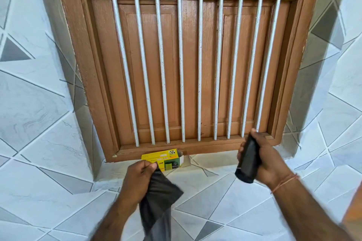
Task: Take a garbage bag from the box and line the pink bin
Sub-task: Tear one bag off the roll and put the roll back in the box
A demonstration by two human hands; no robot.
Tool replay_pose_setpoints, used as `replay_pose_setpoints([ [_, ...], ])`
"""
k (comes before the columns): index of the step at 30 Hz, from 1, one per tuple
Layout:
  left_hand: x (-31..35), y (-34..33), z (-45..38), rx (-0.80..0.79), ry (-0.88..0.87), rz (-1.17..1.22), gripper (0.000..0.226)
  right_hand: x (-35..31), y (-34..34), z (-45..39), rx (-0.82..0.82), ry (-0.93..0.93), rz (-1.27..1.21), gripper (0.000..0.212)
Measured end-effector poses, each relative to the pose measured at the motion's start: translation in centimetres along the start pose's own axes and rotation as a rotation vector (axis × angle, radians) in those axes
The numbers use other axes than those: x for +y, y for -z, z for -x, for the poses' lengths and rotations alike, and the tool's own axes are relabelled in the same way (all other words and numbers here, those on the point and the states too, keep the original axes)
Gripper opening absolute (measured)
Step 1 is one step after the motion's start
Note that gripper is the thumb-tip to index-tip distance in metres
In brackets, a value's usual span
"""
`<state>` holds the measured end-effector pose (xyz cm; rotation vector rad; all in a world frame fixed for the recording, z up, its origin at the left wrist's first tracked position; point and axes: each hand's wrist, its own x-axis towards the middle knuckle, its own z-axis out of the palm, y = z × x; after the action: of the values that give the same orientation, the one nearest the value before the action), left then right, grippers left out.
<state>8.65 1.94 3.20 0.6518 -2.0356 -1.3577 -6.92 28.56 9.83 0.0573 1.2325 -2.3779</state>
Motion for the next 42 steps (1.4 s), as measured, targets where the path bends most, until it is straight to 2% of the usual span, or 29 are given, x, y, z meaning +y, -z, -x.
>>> replay_pose_setpoints([
  [3,-1.1,1.1,-0.3,-0.405,0.015,-0.603,0.025,-0.8,1.3,-1.0,0.056,0.017,0.043,0.029],
  [4,-1.0,0.7,-0.2,-0.465,0.02,-0.782,0.024,-0.6,1.5,-1.2,0.048,0.005,0.045,0.028],
  [6,-0.3,-0.5,-0.3,-0.409,-0.059,-1.042,0.038,0.6,1.6,-1.4,-0.002,-0.033,0.035,0.028],
  [8,0.3,-2.1,-1.0,-0.306,-0.226,-1.148,0.052,2.1,1.5,-1.4,-0.033,-0.061,0.046,0.025],
  [10,0.8,-3.7,-2.4,-0.268,-0.356,-1.165,0.058,3.4,1.1,-1.2,-0.024,-0.062,0.082,0.016],
  [13,1.6,-5.3,-4.6,-0.315,-0.416,-1.19,0.06,4.4,0.6,-0.8,-0.018,-0.074,0.099,0.003],
  [19,1.2,-5.7,-7.6,-0.456,-0.423,-1.232,0.057,4.6,1.2,0.0,-0.075,-0.146,0.113,0.026],
  [24,2.0,-6.1,-8.4,-0.523,-0.407,-1.264,0.049,4.8,1.6,0.0,-0.068,-0.064,0.134,0.037],
  [28,2.2,-5.8,-7.8,-0.521,-0.348,-1.26,0.052,4.8,1.0,-0.2,-0.01,0.048,0.178,0.036],
  [31,2.7,-5.5,-5.3,-0.473,-0.353,-1.179,0.071,4.4,0.0,-0.3,0.019,0.137,0.194,0.032],
  [34,3.2,-5.7,-0.7,-0.448,-0.413,-1.043,0.08,3.4,-1.7,-0.5,0.061,0.244,0.094,0.038],
  [37,4.0,-6.1,2.8,-0.456,-0.377,-0.917,0.089,2.5,-4.5,-0.5,0.074,0.344,0.002,0.047],
  [39,4.7,-6.1,3.9,-0.413,-0.357,-0.828,0.091,2.7,-6.6,-0.2,0.05,0.431,-0.047,0.05],
  [42,5.5,-5.6,4.6,-0.342,-0.296,-0.674,0.086,4.2,-8.1,0.3,0.058,0.531,0.002,0.042],
])
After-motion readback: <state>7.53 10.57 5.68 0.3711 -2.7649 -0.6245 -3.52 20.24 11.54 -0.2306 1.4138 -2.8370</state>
